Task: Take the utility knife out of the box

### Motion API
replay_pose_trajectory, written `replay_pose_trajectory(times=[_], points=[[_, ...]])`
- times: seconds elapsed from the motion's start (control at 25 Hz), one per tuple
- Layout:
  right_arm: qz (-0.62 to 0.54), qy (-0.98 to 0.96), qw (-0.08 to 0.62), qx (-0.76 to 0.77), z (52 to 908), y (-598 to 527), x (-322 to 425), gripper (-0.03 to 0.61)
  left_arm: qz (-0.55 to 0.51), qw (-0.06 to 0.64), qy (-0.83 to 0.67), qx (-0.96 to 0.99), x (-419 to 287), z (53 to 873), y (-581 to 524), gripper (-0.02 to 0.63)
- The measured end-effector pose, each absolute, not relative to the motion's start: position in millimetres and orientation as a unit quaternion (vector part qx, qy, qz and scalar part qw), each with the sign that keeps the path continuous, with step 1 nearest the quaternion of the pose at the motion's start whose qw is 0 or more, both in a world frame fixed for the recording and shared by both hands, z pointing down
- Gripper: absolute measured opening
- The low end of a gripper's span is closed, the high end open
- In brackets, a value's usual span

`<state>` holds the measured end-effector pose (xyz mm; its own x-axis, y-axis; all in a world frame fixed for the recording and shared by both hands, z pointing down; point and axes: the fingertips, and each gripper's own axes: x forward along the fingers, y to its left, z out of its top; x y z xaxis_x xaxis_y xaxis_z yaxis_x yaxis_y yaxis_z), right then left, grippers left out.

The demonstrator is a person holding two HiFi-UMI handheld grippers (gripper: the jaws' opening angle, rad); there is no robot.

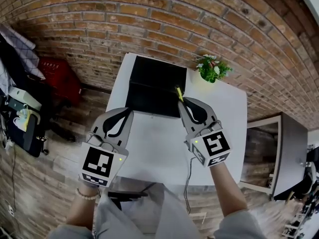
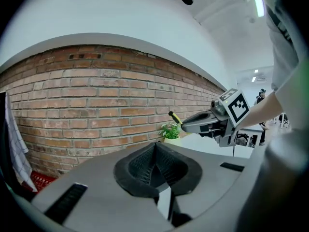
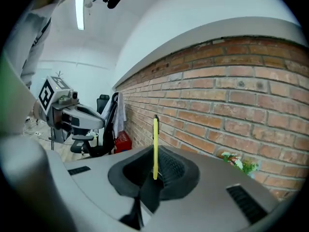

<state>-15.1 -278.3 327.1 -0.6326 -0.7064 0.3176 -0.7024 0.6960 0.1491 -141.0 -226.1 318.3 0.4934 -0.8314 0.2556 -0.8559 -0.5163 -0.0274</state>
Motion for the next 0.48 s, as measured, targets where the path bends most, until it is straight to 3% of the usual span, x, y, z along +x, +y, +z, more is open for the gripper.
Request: replay_pose_trajectory(times=[0.48], points=[[-0.009,-0.896,0.112,0.429,287,-207,28,0.054,0.098,0.025,-0.482,0.87,-100,279,-178,0.018]])
